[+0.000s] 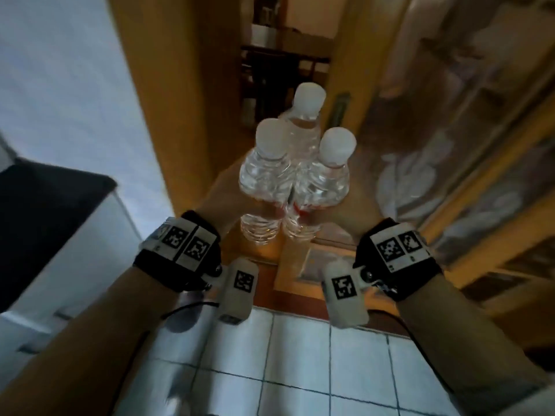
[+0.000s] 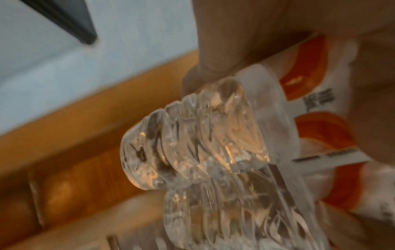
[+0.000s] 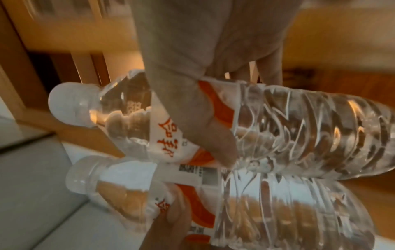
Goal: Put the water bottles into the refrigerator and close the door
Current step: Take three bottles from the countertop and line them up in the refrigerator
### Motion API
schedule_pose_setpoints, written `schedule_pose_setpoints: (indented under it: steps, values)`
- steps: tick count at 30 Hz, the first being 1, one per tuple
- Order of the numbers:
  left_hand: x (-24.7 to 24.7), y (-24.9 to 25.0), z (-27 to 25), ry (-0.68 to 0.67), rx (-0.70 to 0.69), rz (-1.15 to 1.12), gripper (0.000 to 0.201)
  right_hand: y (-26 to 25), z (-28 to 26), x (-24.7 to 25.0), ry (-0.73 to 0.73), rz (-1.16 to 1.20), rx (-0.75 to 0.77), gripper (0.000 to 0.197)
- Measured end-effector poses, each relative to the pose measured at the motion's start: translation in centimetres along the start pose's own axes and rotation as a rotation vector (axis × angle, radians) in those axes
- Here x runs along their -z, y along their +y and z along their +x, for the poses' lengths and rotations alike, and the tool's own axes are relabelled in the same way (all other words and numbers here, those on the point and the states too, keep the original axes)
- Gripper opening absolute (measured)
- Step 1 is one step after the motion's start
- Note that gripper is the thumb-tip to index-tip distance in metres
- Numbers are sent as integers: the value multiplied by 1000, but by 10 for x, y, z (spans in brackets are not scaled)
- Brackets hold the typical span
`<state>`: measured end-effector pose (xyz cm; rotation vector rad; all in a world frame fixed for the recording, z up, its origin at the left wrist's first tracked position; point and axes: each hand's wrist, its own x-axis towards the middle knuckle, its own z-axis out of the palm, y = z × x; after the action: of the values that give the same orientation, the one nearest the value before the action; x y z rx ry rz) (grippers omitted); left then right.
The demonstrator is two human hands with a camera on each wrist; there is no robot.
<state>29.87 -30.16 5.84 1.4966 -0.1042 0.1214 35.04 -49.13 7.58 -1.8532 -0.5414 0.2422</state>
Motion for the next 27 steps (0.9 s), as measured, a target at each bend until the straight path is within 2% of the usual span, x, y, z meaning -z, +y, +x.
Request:
schedule_pose_setpoints:
  steps: [3, 5, 8, 12, 18, 20, 23, 27]
  values:
    - [-100, -6, 44, -171, 5, -35, 108, 29, -39, 96, 182, 100, -67, 51]
    - [-163, -11, 70, -292, -7, -40, 108, 45, -67, 150, 277, 71, -97, 62]
    - [-252, -23, 103, -466, 19, -28, 94, 73, -106, 221, 425, 51, -151, 67]
    - [-368, -45, 145, -699, 37, -26, 65, 106, -153, 302, 633, -45, -264, 64]
    - [-546, -73, 204, -946, 105, -106, 68, 139, -204, 424, 970, -59, -379, 63]
    - [-584, -74, 214, -1014, 129, -113, 70, 142, -217, 445, 1035, -55, -408, 68]
    - [-680, -74, 228, -1234, 141, -107, 70, 150, -259, 500, 1243, -75, -475, 54]
    - [-798, -67, 214, -1509, 109, -129, 66, 161, -323, 556, 1470, -68, -525, 47]
